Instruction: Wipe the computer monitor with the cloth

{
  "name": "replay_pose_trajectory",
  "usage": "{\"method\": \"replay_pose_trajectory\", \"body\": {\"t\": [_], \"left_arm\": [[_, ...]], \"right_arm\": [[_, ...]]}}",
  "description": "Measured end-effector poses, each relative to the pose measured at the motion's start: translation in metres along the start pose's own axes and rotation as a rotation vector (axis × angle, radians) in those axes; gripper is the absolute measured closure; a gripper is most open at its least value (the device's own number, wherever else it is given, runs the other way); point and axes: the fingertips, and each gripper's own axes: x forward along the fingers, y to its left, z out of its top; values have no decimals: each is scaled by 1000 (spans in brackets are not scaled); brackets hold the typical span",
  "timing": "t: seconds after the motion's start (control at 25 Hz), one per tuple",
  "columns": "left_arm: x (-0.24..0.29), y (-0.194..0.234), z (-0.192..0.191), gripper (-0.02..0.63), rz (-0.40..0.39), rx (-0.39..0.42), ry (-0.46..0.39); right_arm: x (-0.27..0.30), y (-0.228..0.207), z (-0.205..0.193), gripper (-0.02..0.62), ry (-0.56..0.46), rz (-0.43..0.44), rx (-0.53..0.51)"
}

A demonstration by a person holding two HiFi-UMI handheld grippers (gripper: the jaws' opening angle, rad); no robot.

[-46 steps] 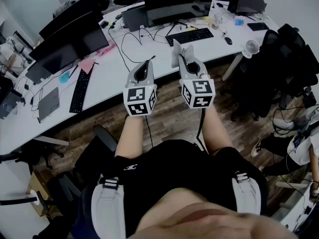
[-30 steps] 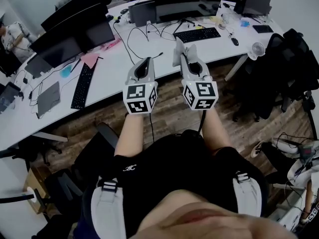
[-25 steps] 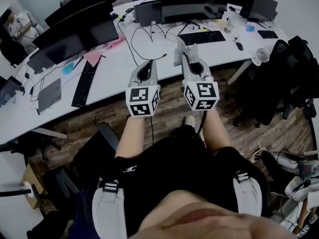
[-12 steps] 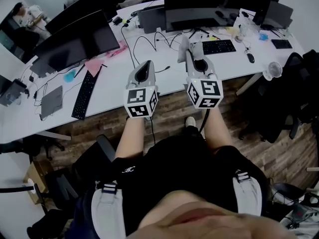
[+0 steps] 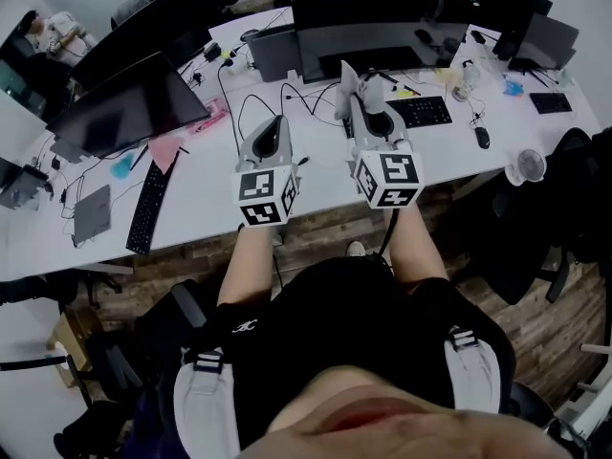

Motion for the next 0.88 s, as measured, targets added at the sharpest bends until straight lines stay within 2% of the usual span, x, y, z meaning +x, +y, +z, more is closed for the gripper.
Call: {"method": "replay_pose_trajectory", "body": {"t": [0.24,0.48,0.88], "left_arm": [[62,-17,5,552,44,13,8],[104,-26,5,552,89,10,15],[145,-3,6,552,120,2,26]], "right_arm": [[41,-55,-3,561,6,48,2],[81,-91,-8,561,15,105,7],[154,-93,-3,561,4,192,31]]}}
